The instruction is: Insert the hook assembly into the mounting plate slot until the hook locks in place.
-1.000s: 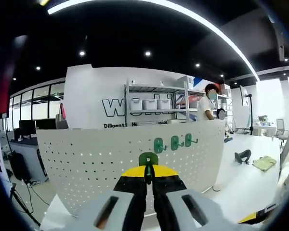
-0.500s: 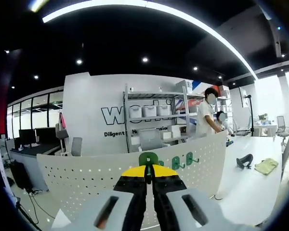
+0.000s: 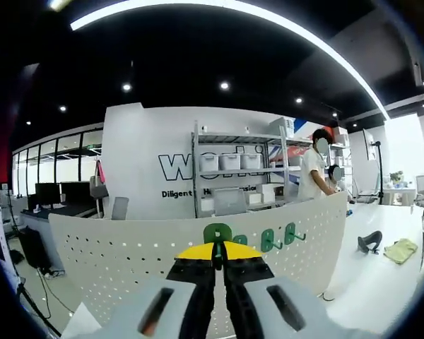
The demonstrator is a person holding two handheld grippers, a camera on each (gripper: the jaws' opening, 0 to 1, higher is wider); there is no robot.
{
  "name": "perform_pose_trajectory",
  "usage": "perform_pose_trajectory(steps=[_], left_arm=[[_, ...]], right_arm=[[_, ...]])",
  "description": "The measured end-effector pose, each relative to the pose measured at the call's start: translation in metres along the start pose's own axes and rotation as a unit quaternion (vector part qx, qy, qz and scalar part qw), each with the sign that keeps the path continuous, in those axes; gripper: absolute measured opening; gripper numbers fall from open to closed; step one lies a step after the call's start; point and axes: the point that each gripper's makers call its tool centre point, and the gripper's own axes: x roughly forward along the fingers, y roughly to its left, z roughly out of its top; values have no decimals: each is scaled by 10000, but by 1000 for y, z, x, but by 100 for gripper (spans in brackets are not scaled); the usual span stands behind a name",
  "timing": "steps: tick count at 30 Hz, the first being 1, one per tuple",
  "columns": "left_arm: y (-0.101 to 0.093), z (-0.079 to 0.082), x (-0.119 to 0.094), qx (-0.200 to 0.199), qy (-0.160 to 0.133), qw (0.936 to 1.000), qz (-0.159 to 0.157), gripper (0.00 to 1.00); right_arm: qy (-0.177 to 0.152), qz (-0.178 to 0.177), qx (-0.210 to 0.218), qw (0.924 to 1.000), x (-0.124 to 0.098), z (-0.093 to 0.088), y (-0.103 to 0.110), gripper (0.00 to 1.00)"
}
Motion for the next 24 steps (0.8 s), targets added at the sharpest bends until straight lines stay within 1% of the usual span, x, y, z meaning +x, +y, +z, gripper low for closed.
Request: perform_pose_trajectory(steps=[5,10,15,17,19,20,22,24], left_arm=[[-2,-3,10,-65,-18,9999,98,3],[-2,-10,21,-104,1,9996,246,3],[1,-16,29,-113,27,9992,388,3],[4,-17,32,-88,21,9989,469,3],[6,-19,35,-111,55,9985,525,3],[7,-20,37,-102,76,9984,558,3],[7,-22,39,-90,91,9982,581,3],[7,-24,42,-53,119,9980,613,3]], right_arm=[[12,6,-4,10000,-5,0,-4,97],[2,-21,-17,10000,-12,2,-11,97],[-81,-25,-36,10000,-20,6,-18,97],[-319,6,-176,9993,-22,13,-18,97],[-393,39,-217,9990,-25,16,-18,96],[-462,27,-331,9984,-26,19,-19,96],[-504,44,-579,9970,-27,21,-19,96],[-447,24,-642,9969,-26,19,-20,97]])
